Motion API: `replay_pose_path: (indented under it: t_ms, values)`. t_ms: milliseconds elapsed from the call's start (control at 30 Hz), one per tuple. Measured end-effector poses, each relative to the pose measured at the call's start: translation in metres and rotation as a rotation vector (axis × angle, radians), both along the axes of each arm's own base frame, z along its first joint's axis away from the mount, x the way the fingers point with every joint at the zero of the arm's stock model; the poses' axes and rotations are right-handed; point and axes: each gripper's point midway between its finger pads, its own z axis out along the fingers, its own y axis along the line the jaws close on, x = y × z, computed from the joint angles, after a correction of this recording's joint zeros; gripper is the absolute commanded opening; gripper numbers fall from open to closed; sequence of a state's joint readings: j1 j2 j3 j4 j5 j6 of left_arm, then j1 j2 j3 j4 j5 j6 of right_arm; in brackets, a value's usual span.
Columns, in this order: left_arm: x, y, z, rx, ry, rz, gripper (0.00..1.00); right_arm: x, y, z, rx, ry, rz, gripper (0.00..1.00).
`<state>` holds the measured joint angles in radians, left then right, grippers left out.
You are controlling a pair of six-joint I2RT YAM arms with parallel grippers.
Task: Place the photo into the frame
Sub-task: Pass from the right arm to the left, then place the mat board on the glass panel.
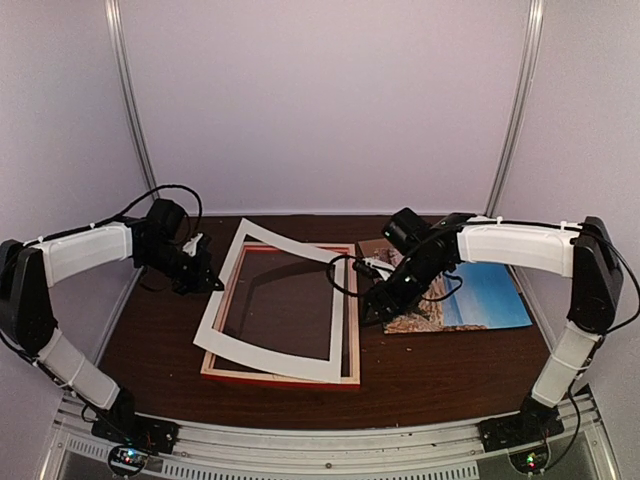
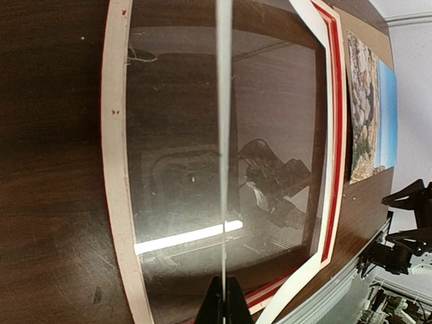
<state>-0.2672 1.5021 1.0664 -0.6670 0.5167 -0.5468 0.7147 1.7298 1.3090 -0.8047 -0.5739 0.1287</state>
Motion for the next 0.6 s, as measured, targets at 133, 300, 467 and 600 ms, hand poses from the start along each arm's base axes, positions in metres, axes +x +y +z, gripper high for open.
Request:
replay_pose_path:
  t_ms: [133, 300, 467, 600]
  values:
    - [0.001, 0.002, -0.006, 0.009, 0.003, 0.025, 0.00, 0.010, -0.007, 0.004, 0.008, -0.023, -0.041, 0.69]
    - [0.006, 0.001, -0.010, -0.003, 0.000, 0.045, 0.00, 0.016, -0.010, 0.002, 0.009, -0.031, -0.066, 0.70]
    - [0.011, -0.001, -0.017, -0.006, 0.009, 0.049, 0.00, 0.018, -0.012, -0.001, 0.004, -0.030, -0.078, 0.70]
    - [0.012, -0.001, -0.023, -0.003, 0.024, 0.049, 0.00, 0.021, -0.016, -0.003, 0.002, -0.031, -0.093, 0.70]
